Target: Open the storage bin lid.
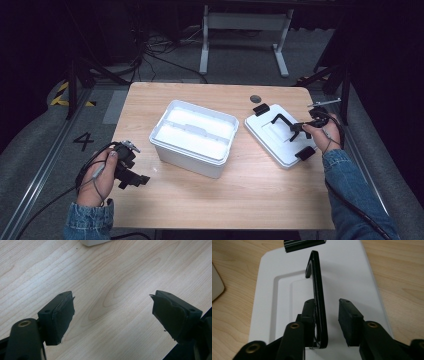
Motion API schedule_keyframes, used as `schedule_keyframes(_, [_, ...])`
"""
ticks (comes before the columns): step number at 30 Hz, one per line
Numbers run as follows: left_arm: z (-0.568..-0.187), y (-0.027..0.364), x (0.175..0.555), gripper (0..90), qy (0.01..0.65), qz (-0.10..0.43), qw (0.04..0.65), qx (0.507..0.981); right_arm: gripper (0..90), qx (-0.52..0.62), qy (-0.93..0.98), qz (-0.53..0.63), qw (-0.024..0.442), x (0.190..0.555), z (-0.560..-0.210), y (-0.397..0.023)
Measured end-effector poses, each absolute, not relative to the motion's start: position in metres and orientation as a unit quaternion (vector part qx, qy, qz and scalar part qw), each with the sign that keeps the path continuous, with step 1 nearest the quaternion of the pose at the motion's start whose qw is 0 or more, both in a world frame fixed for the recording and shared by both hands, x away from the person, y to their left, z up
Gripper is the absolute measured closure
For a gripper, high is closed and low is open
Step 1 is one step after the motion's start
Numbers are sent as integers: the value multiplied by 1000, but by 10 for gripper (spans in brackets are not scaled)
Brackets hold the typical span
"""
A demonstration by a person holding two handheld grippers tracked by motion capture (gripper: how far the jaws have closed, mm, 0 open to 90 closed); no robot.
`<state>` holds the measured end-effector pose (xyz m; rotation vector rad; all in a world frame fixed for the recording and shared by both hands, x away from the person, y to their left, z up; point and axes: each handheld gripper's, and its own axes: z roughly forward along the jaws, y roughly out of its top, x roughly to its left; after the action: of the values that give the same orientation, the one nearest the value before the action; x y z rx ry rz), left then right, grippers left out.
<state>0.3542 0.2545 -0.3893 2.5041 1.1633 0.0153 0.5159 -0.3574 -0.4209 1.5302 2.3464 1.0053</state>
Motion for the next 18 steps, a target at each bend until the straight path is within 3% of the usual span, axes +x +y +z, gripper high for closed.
schedule_keyframes(8, [-391, 252, 356, 184, 409, 4, 189, 893, 603, 479, 796, 350, 123, 496, -393, -352])
schedule_keyframes(18, [-390, 253, 352, 184, 411, 8, 188, 892, 573, 442, 810, 364, 123, 461, -365, -338])
